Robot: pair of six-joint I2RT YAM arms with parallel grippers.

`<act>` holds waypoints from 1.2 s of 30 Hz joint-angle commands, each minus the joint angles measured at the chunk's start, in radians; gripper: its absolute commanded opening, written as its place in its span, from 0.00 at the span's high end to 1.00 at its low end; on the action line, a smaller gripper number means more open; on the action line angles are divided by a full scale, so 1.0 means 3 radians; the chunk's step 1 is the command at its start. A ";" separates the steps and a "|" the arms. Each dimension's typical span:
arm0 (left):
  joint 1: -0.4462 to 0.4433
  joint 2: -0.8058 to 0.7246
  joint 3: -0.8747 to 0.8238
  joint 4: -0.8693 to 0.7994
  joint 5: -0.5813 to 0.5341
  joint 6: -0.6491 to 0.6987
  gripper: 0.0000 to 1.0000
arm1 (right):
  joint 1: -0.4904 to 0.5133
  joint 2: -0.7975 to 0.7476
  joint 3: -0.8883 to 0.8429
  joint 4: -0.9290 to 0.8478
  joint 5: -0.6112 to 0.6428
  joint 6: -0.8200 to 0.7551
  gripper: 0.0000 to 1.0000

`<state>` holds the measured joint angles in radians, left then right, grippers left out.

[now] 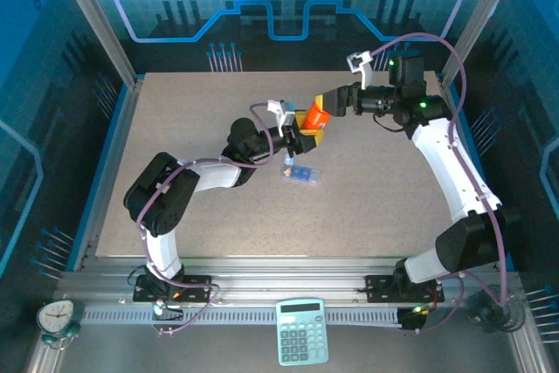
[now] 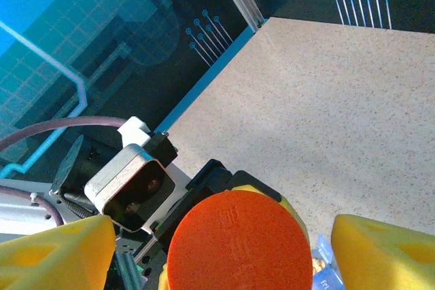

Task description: Sort the pills into containers

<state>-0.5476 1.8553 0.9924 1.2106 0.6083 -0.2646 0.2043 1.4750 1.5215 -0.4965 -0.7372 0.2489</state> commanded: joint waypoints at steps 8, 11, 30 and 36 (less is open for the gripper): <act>0.0009 -0.0102 0.0092 0.0201 0.0118 -0.0100 1.00 | 0.0071 0.0078 0.0105 -0.0165 0.0028 -0.0109 0.35; 0.0007 -0.0099 0.0097 0.0198 0.0120 -0.0105 1.00 | 0.0094 0.0095 0.0104 -0.0195 0.0027 -0.0128 0.42; -0.0148 -0.0350 0.0073 -0.0371 -0.0422 0.0672 1.00 | 0.0454 -0.0033 -0.0370 -0.0008 0.0971 0.0483 0.64; -0.0291 -0.0419 0.0000 -0.0375 -0.0783 0.1032 1.00 | 0.0680 -0.0298 -0.1082 0.0667 0.1585 0.1178 0.65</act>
<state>-0.5938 1.8111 0.9642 0.9722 0.4358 -0.0502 0.3363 1.3861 1.2968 -0.3111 -0.3260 0.4667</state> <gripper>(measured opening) 0.529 0.463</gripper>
